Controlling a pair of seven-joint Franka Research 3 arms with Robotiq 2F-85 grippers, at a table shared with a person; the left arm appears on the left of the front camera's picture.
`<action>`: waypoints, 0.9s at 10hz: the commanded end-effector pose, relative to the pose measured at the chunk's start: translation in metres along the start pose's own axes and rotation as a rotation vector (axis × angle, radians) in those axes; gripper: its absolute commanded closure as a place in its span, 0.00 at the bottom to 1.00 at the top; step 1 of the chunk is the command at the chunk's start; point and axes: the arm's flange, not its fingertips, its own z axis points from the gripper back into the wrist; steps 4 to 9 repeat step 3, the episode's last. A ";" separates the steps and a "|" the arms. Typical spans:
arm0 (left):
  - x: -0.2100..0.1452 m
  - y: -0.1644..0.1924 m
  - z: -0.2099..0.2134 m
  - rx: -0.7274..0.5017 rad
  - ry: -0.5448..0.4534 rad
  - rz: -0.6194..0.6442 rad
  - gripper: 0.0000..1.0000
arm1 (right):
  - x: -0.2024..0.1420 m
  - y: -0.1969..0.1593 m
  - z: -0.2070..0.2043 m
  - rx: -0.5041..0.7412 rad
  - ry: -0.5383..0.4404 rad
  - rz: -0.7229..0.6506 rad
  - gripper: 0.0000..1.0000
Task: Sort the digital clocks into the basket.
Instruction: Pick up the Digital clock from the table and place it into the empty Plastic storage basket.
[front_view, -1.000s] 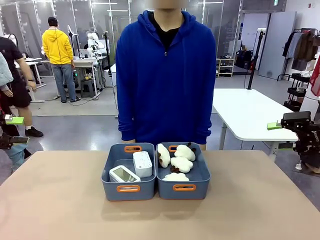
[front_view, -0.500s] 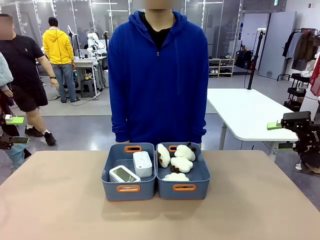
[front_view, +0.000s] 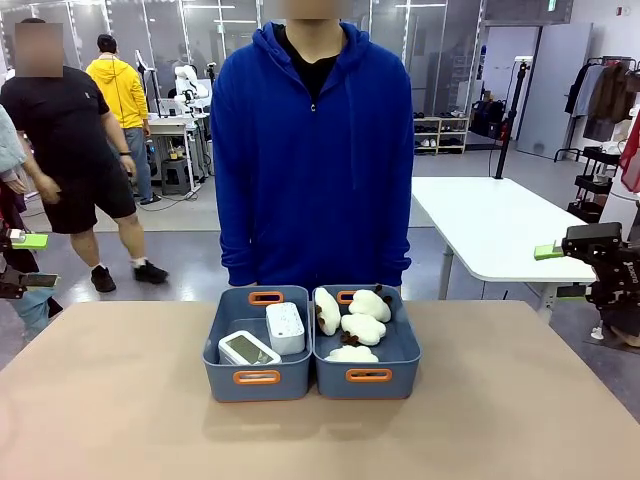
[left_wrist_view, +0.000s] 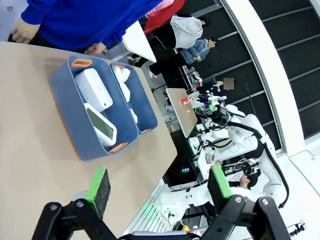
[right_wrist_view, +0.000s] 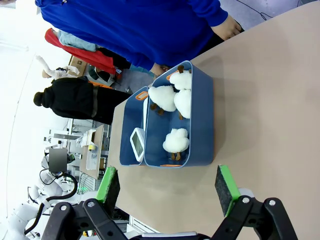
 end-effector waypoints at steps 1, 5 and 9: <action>0.001 -0.002 0.002 -0.001 0.015 0.016 0.00 | 0.001 0.000 0.000 0.005 -0.011 0.004 0.02; 0.001 -0.002 0.002 -0.001 0.015 0.016 0.00 | 0.001 0.000 0.000 0.005 -0.011 0.004 0.02; 0.001 -0.002 0.002 -0.001 0.015 0.016 0.00 | 0.001 0.000 0.000 0.005 -0.011 0.004 0.02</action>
